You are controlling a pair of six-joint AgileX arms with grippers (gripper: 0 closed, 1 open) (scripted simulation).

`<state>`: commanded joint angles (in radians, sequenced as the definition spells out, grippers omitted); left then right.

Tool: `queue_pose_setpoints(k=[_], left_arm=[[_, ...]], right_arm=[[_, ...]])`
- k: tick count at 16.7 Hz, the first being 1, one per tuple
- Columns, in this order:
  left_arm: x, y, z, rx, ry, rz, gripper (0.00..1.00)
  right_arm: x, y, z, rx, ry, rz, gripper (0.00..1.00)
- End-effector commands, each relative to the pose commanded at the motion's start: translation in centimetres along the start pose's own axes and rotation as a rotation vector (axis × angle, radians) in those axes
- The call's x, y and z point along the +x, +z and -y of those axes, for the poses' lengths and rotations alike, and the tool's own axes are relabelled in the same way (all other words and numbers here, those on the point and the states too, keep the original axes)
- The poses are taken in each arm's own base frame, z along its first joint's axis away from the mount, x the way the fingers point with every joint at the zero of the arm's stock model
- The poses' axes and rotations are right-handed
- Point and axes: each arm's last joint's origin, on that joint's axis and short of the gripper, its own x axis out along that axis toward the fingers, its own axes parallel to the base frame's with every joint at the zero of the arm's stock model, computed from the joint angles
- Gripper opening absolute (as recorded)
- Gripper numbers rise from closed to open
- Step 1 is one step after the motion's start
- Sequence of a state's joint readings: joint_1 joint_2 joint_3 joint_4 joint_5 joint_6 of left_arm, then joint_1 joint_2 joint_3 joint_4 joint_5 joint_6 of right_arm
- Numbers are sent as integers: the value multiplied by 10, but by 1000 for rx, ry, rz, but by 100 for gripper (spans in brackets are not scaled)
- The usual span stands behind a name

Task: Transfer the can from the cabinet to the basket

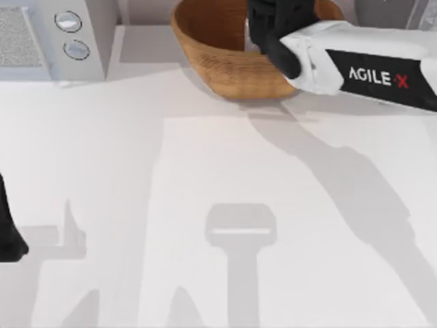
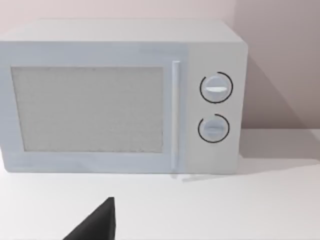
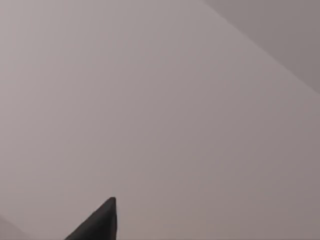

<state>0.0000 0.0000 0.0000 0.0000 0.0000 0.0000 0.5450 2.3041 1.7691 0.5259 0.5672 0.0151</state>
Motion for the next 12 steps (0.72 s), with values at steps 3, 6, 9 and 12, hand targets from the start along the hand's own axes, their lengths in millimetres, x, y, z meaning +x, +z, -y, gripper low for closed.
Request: queue_pose_setpoints(k=[3,6,9,12], left_arm=[[0,0,0,0,0,0,100],[0,0,0,0,0,0,100],[0,0,0,0,0,0,100],[0,0,0,0,0,0,100]], right_arm=[[0,0,0,0,0,0,100],[-1,0,0,-1,5,-3,100],[-7,7,16,-8,24,-19,100],[-24,22,48,-18,60,-50,100]])
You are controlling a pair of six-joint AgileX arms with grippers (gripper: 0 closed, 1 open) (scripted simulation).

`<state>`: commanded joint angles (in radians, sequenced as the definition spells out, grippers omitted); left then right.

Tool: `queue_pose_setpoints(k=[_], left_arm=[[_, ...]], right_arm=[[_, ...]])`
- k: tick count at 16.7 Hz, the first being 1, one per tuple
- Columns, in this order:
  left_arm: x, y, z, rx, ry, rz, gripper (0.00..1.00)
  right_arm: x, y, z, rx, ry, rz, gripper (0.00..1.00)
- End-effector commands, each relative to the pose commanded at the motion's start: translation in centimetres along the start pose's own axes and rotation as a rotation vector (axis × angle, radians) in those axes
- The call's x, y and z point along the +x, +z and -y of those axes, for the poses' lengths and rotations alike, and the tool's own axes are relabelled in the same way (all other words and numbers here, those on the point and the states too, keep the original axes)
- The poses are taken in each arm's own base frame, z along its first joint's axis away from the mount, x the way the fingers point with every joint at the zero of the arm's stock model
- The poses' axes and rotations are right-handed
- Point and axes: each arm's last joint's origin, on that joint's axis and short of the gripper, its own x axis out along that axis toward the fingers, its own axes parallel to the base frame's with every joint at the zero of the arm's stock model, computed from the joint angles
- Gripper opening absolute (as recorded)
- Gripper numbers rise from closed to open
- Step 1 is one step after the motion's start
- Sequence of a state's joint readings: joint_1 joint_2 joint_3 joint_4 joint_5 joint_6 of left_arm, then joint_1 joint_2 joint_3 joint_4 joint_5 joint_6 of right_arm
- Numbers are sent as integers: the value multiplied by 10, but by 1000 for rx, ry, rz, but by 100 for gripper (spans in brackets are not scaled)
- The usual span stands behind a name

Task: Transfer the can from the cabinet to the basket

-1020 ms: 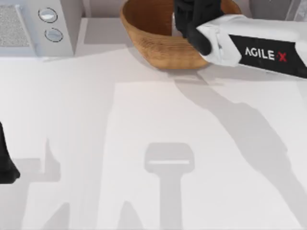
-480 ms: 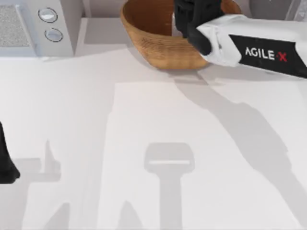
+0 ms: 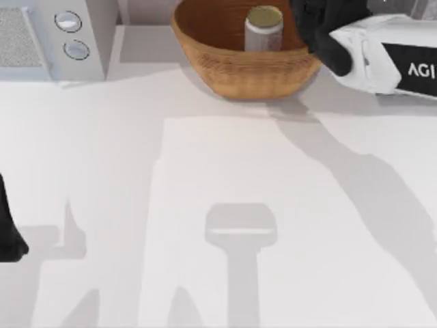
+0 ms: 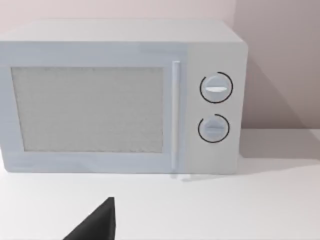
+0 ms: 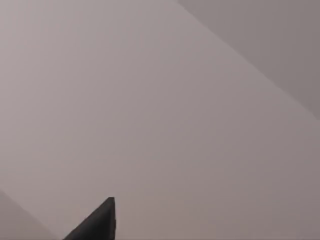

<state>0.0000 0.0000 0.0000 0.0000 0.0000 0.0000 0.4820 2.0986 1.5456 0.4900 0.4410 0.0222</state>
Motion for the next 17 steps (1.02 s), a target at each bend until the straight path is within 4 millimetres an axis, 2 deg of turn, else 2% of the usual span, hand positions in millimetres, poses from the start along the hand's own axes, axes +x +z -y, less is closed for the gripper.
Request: queue_pose_setpoints(k=[4,6,9,11,14,17], left_arm=[[0,0,0,0,0,0,100],[0,0,0,0,0,0,100],[0,0,0,0,0,0,100],[0,0,0,0,0,0,100],[0,0,0,0,0,0,100],[0,0,0,0,0,0,100]], right_arm=[[-52,24,57,-2,50,-34,100],[-88,33,87,2,69,-43,100],[-151,34,127,7,89,-61,100],[-195,26,148,11,91,-65,100],[-254,2,172,18,79,-58,100],[-299,-30,186,22,51,-31,100]])
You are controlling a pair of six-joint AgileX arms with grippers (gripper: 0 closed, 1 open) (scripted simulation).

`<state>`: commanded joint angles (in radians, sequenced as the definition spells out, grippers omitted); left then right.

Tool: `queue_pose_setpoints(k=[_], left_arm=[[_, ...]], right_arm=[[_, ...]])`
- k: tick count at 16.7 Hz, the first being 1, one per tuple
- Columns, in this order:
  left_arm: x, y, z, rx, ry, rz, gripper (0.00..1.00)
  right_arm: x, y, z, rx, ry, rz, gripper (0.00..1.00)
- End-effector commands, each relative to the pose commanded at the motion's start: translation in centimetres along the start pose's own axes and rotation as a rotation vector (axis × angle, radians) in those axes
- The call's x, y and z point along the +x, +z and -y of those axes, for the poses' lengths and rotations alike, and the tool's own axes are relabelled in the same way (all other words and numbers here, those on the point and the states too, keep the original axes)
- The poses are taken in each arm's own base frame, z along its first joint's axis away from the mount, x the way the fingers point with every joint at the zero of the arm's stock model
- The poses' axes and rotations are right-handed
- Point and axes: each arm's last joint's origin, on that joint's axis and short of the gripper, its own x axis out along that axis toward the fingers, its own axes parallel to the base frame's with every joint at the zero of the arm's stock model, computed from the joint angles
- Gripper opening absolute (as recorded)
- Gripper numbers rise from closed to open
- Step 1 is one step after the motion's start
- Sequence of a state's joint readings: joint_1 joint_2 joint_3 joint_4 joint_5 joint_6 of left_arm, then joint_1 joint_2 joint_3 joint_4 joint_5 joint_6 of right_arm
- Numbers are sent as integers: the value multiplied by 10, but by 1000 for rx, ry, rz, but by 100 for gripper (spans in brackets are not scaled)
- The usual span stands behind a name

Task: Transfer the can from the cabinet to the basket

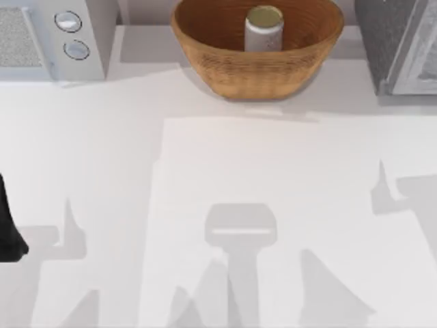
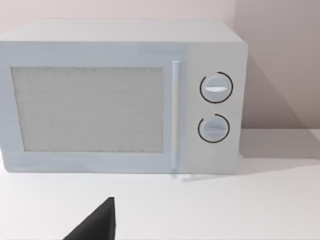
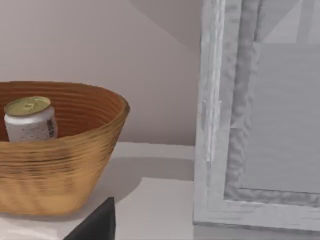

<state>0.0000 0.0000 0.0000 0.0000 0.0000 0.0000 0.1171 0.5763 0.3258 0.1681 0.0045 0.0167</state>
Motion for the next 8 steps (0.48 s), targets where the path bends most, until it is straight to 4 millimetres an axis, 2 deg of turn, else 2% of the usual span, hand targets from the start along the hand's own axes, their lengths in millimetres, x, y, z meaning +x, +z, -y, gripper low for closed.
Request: queue_pose_setpoints(k=[3,6,8], left_arm=[[0,0,0,0,0,0,100],[0,0,0,0,0,0,100],[0,0,0,0,0,0,100]], right_arm=[[-27,-34,7,2,-41,30,100],[-39,-62,11,-1,-81,50,100],[-42,-72,13,-4,-101,65,100]])
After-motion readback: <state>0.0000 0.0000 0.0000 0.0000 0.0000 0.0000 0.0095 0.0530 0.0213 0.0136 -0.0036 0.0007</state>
